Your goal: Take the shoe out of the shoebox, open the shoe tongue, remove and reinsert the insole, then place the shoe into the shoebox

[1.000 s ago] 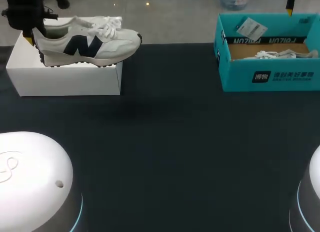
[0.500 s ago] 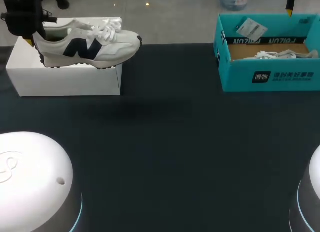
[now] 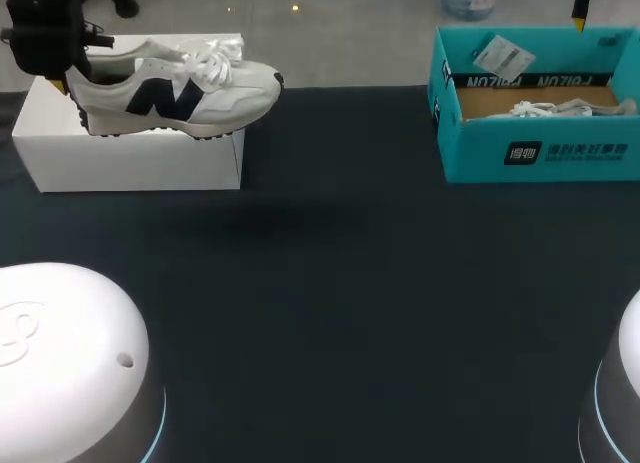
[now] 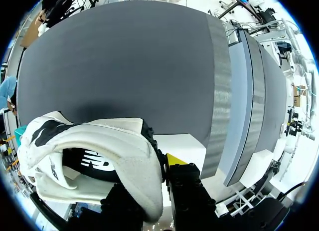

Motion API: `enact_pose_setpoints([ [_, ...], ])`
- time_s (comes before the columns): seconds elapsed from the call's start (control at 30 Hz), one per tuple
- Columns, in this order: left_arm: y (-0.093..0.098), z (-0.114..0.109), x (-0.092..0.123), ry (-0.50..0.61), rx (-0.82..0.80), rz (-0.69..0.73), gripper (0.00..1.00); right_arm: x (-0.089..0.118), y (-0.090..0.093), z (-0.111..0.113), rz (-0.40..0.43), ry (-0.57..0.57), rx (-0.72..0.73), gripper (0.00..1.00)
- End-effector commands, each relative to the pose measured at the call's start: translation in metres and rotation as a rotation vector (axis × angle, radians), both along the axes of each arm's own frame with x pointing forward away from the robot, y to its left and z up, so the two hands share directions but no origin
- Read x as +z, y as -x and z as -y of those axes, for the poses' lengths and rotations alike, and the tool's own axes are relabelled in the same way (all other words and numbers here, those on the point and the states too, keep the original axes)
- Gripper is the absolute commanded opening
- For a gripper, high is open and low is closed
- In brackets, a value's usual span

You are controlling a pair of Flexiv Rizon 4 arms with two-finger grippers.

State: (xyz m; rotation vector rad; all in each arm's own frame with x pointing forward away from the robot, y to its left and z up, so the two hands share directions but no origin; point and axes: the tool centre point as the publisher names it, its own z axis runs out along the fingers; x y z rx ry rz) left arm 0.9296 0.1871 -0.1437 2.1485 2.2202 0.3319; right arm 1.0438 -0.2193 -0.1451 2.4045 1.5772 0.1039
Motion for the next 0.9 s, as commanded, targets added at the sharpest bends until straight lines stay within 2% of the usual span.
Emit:
enact_pose_setpoints([
  [0.03,0.001,-0.001,0.001,0.001,-0.001,0.004,0.0,0.0,0.0,0.0,0.001,0.0,0.0,1.0],
  [0.3,0.028,0.017,0.004,-0.061,0.063,0.004,0.0,0.0,0.0,0.0,0.001,0.0,0.0,1.0],
  [0.57,0.065,0.044,0.015,-0.048,0.05,0.008,0.0,0.0,0.0,0.0,0.001,0.0,0.0,1.0],
  [0.9,0.112,0.061,0.008,-0.018,0.032,-0.025,0.0,0.0,0.0,0.0,0.001,0.0,0.0,1.0],
])
